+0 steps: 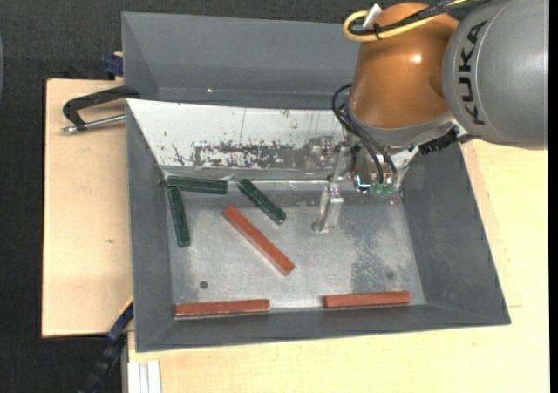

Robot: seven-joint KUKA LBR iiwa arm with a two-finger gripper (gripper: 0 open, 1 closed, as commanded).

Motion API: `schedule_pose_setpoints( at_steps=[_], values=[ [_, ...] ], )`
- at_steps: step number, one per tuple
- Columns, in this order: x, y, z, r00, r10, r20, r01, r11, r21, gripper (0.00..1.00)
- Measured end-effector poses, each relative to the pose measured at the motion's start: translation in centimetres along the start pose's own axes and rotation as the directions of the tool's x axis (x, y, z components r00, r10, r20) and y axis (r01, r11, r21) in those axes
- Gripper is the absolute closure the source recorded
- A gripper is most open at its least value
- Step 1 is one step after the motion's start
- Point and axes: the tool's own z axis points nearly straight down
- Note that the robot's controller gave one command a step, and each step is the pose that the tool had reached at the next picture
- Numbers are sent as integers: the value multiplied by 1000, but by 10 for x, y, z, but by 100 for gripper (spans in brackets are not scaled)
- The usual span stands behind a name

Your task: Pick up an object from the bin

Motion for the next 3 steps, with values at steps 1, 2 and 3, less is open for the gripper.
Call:
schedule_pose_setpoints(
  at_steps=[1, 2, 3],
  values=[
    [-2, 0, -5, 1000, 1, 9, -1, 1000, -1, 0],
    [10, 19, 46, 999, 51, 15, -51, 999, -1, 0],
    [47, 24, 69, 968, 251, 4, -251, 968, -1, 0]
  ],
)
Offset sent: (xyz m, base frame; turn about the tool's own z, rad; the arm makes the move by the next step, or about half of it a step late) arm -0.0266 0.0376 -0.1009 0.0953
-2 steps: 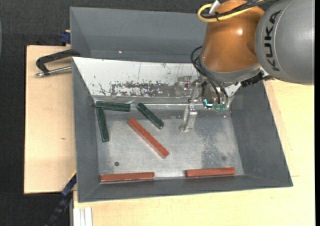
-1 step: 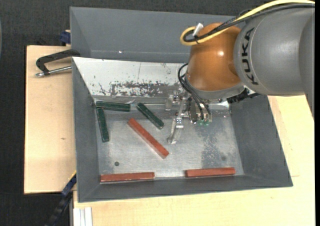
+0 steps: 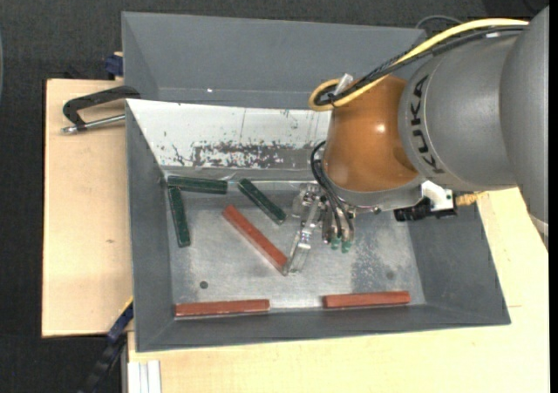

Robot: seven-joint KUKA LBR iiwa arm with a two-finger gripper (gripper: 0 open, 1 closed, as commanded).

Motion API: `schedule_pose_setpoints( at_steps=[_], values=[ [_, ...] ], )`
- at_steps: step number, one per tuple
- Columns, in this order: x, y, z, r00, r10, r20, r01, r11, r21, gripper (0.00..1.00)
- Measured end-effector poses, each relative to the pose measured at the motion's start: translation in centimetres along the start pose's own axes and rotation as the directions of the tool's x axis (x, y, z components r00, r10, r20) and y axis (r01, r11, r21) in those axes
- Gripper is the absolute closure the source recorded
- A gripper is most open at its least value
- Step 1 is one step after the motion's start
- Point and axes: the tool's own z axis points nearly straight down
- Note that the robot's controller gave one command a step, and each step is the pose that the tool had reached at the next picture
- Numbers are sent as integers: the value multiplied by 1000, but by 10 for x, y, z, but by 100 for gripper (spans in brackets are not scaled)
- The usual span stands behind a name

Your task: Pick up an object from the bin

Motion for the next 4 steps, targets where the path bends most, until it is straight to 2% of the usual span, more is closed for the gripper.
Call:
schedule_pose_setpoints(
  at_steps=[1, 2, 3, 4],
  values=[
    [-21, 17, 37, 999, -47, 11, 47, 999, -3, 0],
    [-22, 17, 52, 993, -121, 7, 121, 993, -1, 0],
    [-29, 30, 56, 999, -50, 5, 50, 999, -1, 0],
    [-44, 59, 53, 997, 74, 26, -74, 997, -12, 100]
  ],
)
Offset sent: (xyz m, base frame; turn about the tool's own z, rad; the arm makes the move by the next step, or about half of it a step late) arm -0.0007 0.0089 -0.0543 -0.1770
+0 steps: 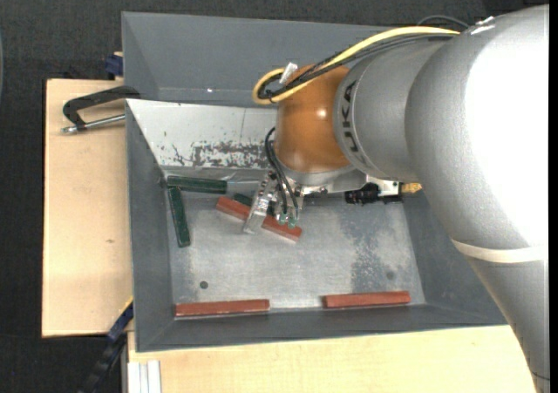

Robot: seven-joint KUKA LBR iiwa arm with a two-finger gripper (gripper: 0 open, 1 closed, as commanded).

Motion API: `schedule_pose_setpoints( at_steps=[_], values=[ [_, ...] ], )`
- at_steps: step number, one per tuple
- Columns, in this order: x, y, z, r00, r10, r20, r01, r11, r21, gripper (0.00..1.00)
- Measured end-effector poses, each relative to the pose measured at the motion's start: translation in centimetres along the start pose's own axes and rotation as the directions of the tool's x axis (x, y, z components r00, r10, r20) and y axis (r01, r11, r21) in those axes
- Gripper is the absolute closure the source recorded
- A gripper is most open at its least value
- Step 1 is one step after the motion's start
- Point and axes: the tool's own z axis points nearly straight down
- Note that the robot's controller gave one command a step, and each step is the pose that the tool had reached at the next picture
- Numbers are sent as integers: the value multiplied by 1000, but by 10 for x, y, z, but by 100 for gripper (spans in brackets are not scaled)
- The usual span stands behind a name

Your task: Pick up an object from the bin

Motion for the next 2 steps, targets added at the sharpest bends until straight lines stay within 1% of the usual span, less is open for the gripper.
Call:
schedule_pose_setpoints(
  at_steps=[1, 2],
  values=[
    [0, 0, 0, 1000, 0, 0, 0, 1000, 0, 100],
    [-7, 10, 0, 994, -108, -6, 108, 994, 11, 100]
  ],
)
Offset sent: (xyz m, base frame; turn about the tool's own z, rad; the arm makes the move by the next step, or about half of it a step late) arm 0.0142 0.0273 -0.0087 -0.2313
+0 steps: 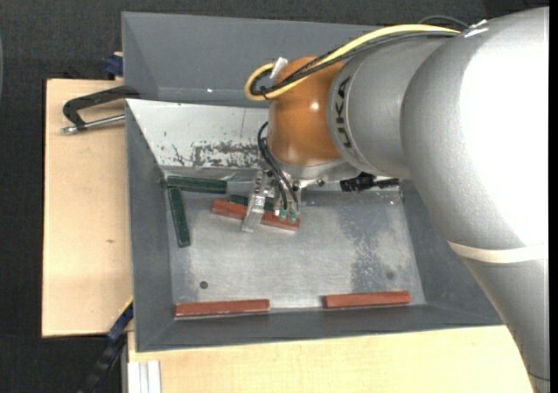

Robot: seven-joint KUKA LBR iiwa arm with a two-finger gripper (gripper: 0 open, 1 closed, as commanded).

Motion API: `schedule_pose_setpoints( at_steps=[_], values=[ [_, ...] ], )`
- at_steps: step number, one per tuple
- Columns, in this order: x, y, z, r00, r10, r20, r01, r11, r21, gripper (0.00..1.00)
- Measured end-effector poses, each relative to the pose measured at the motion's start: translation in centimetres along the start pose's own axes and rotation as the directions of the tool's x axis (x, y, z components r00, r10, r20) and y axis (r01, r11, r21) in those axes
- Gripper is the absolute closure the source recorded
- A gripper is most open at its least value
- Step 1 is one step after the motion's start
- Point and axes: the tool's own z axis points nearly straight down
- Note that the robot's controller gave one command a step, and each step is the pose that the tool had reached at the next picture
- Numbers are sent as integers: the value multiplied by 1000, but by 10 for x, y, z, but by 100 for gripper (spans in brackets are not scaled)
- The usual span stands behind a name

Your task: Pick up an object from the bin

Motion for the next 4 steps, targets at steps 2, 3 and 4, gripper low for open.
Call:
schedule_pose_setpoints(
  at_steps=[2, 3, 4],
  values=[
    [8, 48, 4, 997, -79, -11, 79, 997, -14, 100],
    [10, 30, -38, 986, -163, -18, 163, 987, -3, 100],
    [11, 9, -106, 985, -170, -15, 170, 985, -7, 100]
  ],
)
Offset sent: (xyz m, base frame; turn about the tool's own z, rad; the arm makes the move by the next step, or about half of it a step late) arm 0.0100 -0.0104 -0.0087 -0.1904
